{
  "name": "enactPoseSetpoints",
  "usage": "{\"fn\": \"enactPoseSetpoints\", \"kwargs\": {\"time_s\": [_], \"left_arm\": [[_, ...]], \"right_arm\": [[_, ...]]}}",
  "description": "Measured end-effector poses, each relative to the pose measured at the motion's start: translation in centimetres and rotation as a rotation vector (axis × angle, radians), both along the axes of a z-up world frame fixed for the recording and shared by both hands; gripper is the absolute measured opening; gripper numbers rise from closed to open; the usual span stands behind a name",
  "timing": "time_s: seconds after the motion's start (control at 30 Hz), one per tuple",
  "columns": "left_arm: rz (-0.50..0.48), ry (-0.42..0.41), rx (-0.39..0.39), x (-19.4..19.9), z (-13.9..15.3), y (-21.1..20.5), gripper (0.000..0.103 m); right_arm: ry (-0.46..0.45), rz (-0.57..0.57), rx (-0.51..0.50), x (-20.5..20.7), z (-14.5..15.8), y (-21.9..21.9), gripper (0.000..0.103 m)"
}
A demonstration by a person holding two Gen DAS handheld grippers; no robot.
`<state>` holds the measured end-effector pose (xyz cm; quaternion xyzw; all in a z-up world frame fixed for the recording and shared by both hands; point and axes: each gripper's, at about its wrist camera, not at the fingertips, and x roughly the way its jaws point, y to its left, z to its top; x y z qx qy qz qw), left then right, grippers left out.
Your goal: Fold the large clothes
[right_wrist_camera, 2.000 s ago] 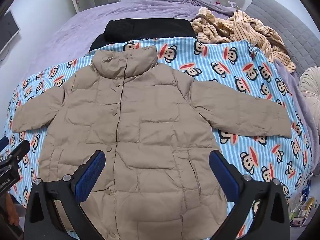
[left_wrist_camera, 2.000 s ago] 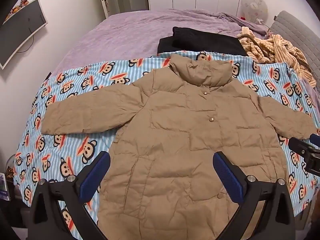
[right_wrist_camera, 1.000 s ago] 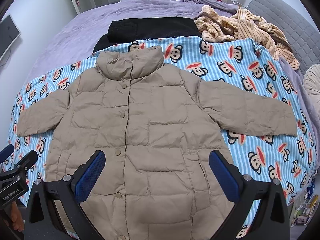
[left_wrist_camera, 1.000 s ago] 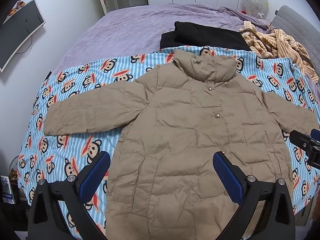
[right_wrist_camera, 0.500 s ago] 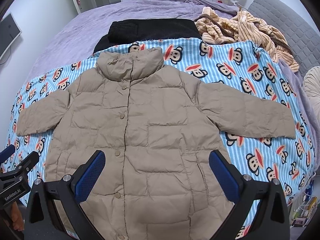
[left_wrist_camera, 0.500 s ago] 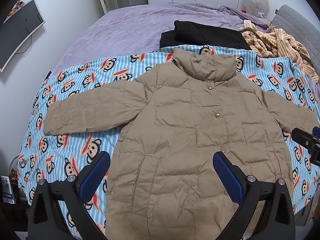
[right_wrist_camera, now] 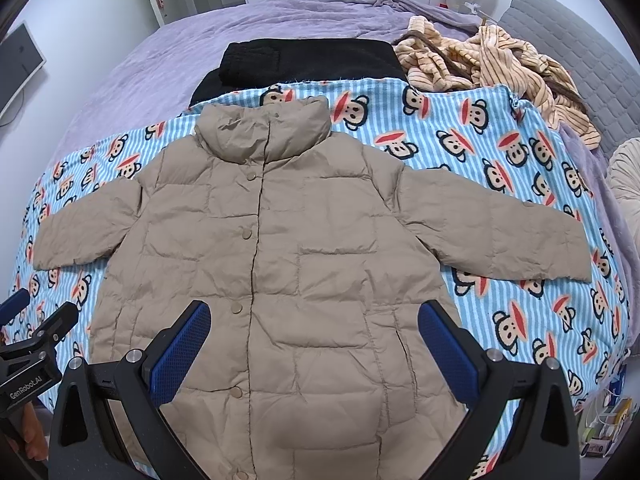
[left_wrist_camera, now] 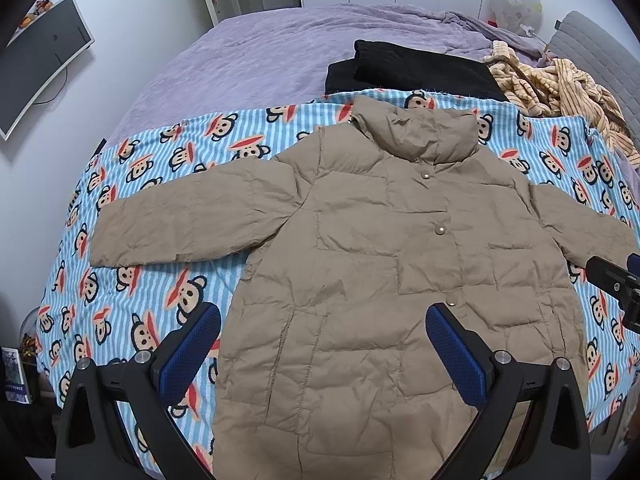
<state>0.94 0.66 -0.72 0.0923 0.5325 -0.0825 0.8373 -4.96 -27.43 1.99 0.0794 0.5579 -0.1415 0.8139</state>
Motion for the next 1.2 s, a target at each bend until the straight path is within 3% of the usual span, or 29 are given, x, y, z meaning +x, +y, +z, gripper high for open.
{"fn": "enactPoseSetpoints", "kwargs": {"time_s": [1.2], "left_arm": [[0.010,0.002,0.003,0.12,0.02,0.29,0.103]], "right_arm": [[-0.002,0.000,0.001,0.12,0.11,0.15,0.103]]}}
